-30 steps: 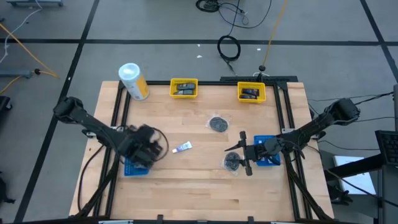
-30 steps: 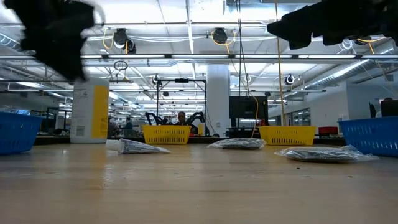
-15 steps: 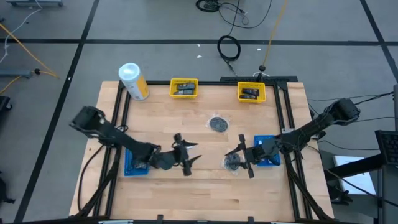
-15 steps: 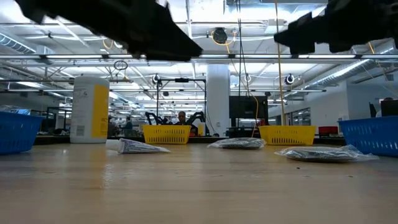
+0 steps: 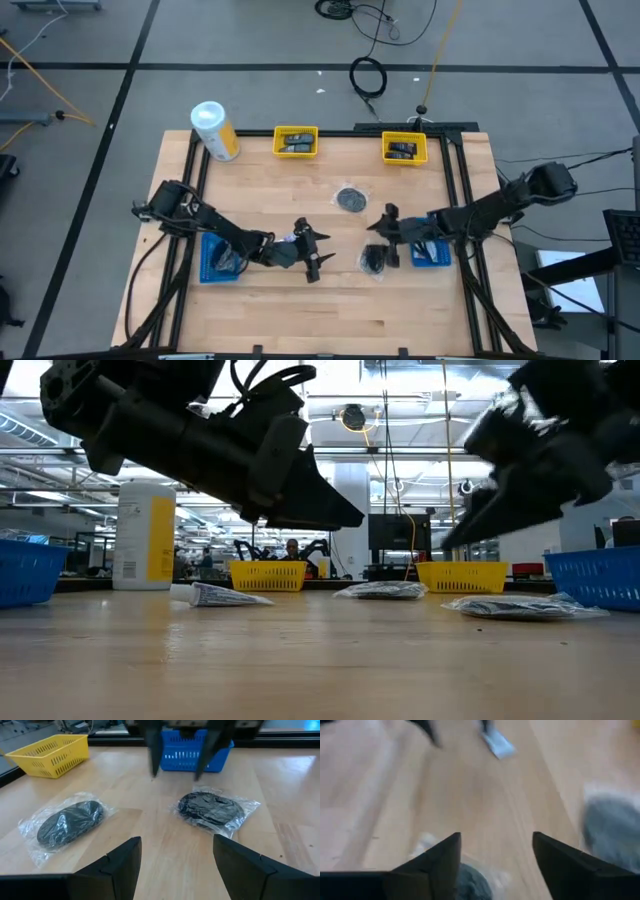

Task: Pick & Place Travel size toiletries
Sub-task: Put the black hairbrush into the left blue bin

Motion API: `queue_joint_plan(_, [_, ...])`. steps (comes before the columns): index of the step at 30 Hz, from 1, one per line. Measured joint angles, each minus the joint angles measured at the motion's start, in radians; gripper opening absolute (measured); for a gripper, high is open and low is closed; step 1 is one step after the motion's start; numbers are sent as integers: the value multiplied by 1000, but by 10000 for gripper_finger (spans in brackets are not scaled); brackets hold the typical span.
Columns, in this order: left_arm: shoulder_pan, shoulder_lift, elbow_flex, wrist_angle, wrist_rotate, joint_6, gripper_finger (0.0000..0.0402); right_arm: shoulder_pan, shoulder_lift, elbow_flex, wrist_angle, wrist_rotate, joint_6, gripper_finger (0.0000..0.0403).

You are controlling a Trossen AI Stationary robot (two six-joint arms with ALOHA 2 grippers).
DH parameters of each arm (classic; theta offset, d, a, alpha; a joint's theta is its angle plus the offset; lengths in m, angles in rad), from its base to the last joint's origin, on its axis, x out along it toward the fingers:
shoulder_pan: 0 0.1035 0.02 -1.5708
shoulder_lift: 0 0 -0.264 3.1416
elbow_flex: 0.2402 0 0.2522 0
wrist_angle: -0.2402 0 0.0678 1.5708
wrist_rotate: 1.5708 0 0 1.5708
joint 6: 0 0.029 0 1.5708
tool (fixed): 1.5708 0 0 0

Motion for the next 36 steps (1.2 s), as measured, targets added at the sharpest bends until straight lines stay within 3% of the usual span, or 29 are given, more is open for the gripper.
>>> queue_joint_plan(6, [-1,0,0,1,0,0,241,-98,10,0,-145,-105,127,308])
queue_joint_plan(12, [0,0,0,10,0,0,241,-100,66,0,-137,-157,68,304])
queue_joint_plan(16, [0,0,0,12,0,5,241,-101,129,1,-95,-168,25,275])
queue_joint_plan(23, [0,0,0,13,0,5,241,-101,226,2,60,-286,-89,210])
queue_joint_plan(33, [0,0,0,13,0,6,241,-99,231,2,52,-290,-214,30])
queue_joint_plan(36, [0,0,0,13,0,4,241,-99,229,2,64,-274,-241,8])
